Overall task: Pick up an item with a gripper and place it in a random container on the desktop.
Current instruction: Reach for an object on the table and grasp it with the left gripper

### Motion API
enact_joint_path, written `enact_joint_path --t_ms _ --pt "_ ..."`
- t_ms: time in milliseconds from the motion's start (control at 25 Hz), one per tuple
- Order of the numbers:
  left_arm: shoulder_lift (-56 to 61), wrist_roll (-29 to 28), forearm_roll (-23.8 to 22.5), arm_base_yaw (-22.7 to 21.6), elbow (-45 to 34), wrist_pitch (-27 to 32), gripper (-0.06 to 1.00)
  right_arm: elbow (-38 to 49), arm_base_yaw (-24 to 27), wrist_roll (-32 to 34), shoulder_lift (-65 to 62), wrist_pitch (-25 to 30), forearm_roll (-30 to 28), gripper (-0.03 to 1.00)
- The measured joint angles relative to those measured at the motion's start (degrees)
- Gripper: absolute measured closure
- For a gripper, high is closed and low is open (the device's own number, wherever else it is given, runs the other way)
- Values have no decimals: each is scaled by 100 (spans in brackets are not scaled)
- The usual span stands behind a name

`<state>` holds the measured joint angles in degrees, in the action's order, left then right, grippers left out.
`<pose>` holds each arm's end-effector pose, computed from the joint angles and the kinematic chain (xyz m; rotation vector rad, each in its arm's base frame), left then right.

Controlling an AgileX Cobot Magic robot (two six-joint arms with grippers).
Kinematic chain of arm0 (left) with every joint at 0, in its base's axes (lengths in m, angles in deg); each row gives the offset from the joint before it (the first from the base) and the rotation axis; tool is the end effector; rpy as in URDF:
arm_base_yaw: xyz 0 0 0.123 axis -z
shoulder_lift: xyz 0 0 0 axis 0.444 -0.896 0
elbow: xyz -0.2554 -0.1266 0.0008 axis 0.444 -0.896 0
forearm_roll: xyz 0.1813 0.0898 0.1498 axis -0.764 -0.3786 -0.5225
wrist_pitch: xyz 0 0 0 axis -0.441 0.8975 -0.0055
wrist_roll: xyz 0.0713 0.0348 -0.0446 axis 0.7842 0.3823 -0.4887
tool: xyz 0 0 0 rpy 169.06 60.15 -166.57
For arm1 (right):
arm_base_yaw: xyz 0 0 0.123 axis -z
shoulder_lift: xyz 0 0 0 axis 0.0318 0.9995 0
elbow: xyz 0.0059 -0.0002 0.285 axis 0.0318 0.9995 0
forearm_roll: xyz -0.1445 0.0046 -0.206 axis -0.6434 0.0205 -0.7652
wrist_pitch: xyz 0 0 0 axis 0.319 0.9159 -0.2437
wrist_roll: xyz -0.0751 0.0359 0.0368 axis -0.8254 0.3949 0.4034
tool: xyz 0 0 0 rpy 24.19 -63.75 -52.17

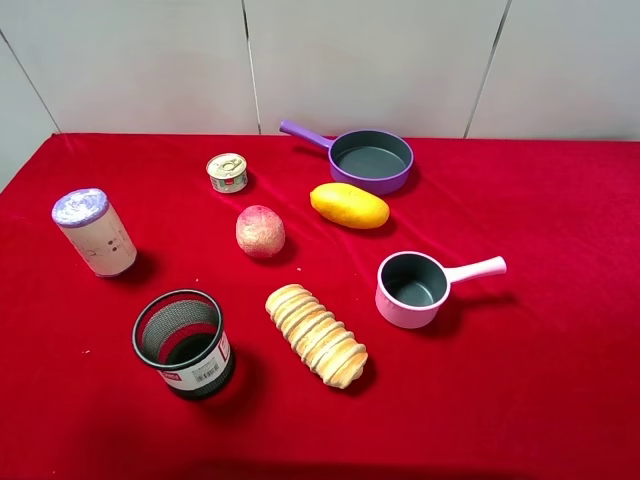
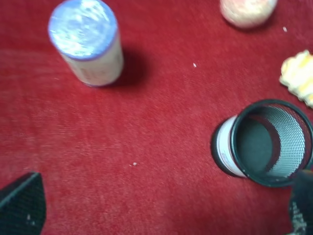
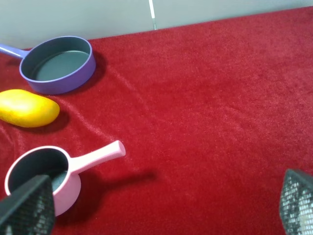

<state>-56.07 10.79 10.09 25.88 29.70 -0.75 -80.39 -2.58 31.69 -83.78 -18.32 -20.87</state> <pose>0.1416 -0.0132 0.3311 0.3168 2.4874 -0.1091 -0.0045 0.0017 0.2811 0.0700 1.9939 0.0912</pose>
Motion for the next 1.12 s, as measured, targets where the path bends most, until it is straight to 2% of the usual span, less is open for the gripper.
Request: enact_joint_path --t_ms 120,600,1120 --pt "-434 18 3 130 114 -11 -5 0 0 0 0 0 0 28" --pt "-2037 18 -60 1157 588 -445 -5 0 0 0 0 0 0 28" --pt "-3994 18 -331 2214 1738 -935 -5 0 0 0 0 0 0 28"
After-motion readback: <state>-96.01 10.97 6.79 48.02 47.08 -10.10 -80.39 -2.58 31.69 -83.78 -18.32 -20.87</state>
